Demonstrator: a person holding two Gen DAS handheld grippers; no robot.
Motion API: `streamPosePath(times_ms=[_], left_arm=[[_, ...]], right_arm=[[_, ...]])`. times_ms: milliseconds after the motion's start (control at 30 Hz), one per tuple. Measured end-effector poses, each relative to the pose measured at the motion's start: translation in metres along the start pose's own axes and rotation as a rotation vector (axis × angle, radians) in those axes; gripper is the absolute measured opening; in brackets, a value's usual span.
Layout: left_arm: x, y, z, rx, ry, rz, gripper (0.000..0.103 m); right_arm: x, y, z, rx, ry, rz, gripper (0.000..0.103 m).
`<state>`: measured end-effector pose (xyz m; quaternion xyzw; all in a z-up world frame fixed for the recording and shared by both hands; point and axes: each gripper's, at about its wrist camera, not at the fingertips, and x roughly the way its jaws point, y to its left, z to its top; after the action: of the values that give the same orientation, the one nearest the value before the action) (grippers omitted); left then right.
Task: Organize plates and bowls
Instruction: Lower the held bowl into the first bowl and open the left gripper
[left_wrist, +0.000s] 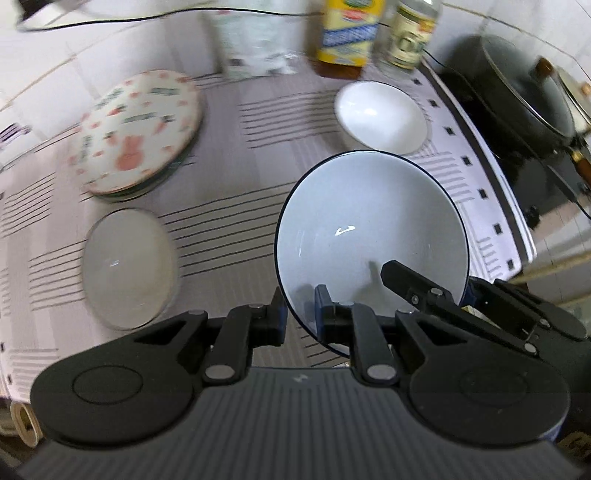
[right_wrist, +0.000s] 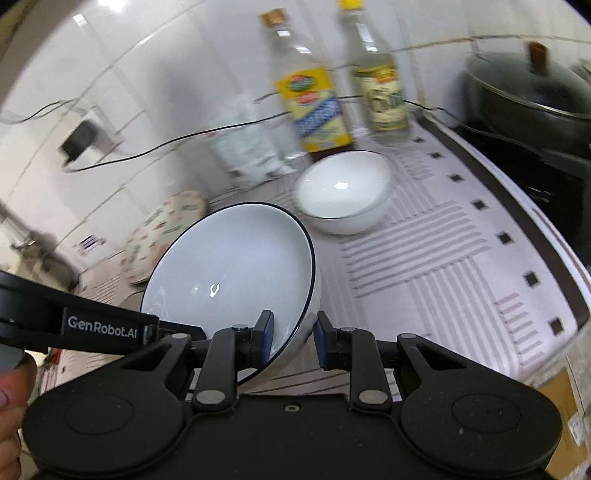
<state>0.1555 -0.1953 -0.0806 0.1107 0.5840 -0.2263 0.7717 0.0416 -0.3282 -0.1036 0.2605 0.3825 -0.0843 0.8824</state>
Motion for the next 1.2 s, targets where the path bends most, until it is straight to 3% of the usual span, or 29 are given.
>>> streamPosePath(times_ms=[367, 533, 867, 1200], left_arm=[[-0.016, 0.082, -0.012, -0.218, -0.022, 0.077, 0.015], [-0.005, 0.117, -0.015, -0.321, 0.011, 0.11, 0.016], [0.029, 0.152, -0.022, -0.401, 0.092, 0.115, 0.017], [0.044, 0.167, -0.017, -0.402, 0.137, 0.123, 0.017]], right_arm=[[0.034, 0.063, 0.009, -0.187, 0.071, 0.168, 0.028], [0.063, 0.097, 0.01, -0.297, 0.117, 0.221, 0.028], [0.109, 0.134, -0.003, -0.452, 0.185, 0.221, 0.028], [0.128, 0.146, -0.005, -0.571, 0.184, 0.197, 0.027]])
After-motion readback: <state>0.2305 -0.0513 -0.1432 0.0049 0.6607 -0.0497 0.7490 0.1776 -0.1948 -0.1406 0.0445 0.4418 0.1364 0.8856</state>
